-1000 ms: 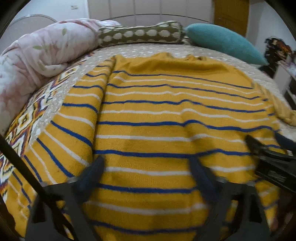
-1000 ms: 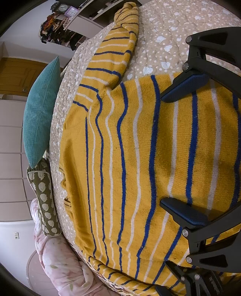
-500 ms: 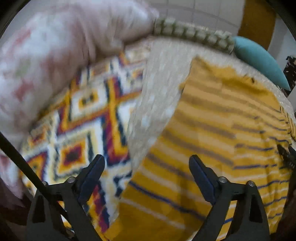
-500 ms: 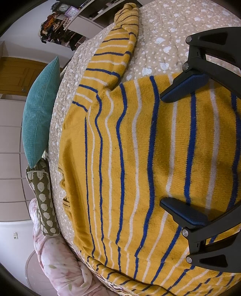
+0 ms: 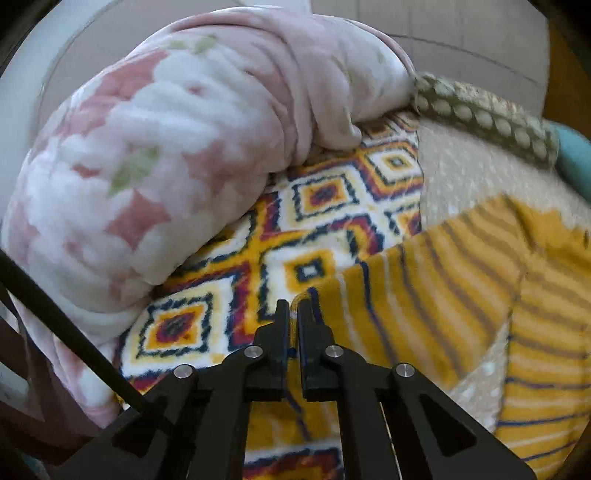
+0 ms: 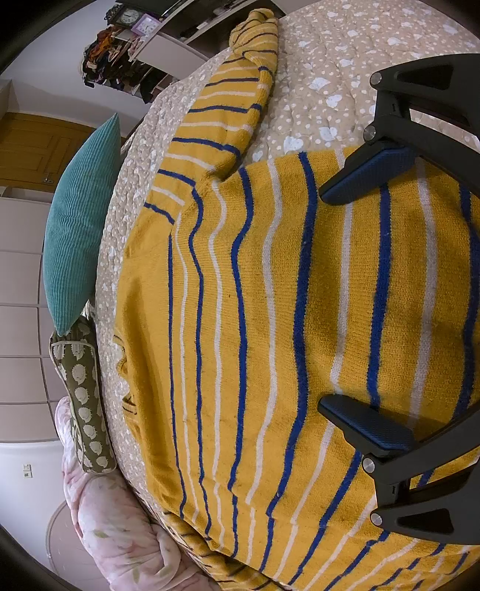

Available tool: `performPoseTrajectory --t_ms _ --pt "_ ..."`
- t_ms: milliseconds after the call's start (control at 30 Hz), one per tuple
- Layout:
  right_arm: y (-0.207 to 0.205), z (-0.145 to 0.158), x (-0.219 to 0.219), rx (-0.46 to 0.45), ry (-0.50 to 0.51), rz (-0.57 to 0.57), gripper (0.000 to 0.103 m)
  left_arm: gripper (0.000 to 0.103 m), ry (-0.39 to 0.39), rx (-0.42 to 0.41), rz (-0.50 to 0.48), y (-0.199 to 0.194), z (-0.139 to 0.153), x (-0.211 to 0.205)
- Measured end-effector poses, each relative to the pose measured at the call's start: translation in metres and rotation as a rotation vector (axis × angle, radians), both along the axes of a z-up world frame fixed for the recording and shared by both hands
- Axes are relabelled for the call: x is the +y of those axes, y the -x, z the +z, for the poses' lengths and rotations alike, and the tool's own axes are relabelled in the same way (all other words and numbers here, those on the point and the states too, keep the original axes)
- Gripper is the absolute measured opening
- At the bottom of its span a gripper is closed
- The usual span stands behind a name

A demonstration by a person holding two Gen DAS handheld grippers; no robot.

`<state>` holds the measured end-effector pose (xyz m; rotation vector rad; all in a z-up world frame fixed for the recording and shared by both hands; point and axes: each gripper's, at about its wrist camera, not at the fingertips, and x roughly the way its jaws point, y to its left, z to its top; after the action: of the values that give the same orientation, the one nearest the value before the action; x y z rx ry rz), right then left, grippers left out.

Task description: Fold small clothes

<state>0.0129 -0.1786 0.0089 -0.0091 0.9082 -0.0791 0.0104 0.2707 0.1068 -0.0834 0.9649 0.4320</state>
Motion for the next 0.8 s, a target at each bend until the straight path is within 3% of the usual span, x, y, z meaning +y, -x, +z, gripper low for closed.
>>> performPoseTrajectory --t_ms 67,133,167,200,267,400,567,667,767,800 --pt "-0.001 0.0 0.0 0.006 -0.002 -0.002 0.103 0.01 0.033 -0.053 -0.015 0.011 0.014 -0.007" --pt "-0.003 0.001 -0.002 0.026 -0.018 -0.006 0.103 0.03 0.083 -0.089 -0.034 0.015 0.009 -0.015" --pt "-0.005 0.002 -0.004 0.039 -0.037 -0.001 0.103 0.045 0.095 -0.095 -0.043 0.02 0.014 -0.025" --pt "-0.006 0.003 -0.006 0.047 -0.056 0.002 0.103 0.051 0.12 -0.114 -0.057 0.027 0.016 -0.036" --pt "-0.009 0.004 -0.011 0.059 -0.093 -0.004 0.103 0.053 0.164 -0.143 -0.1 0.041 0.023 -0.066" --pt "-0.012 0.001 -0.005 0.079 -0.046 0.0 0.103 0.06 0.232 -0.157 -0.194 0.06 0.029 -0.125" --pt "-0.012 0.004 -0.006 0.077 -0.041 0.051 0.103 0.061 0.321 -0.114 -0.278 0.073 0.025 -0.194" --pt "0.006 0.018 -0.022 0.017 -0.076 0.092 0.091 0.061 0.323 -0.089 -0.342 0.078 0.024 -0.22" --pt "0.024 0.037 -0.06 -0.044 -0.11 0.067 0.087 0.064 0.299 -0.082 -0.39 0.085 0.025 -0.239" --pt "0.028 0.044 -0.077 -0.061 -0.096 0.029 0.074 0.064 0.295 -0.078 -0.396 0.083 0.025 -0.242"
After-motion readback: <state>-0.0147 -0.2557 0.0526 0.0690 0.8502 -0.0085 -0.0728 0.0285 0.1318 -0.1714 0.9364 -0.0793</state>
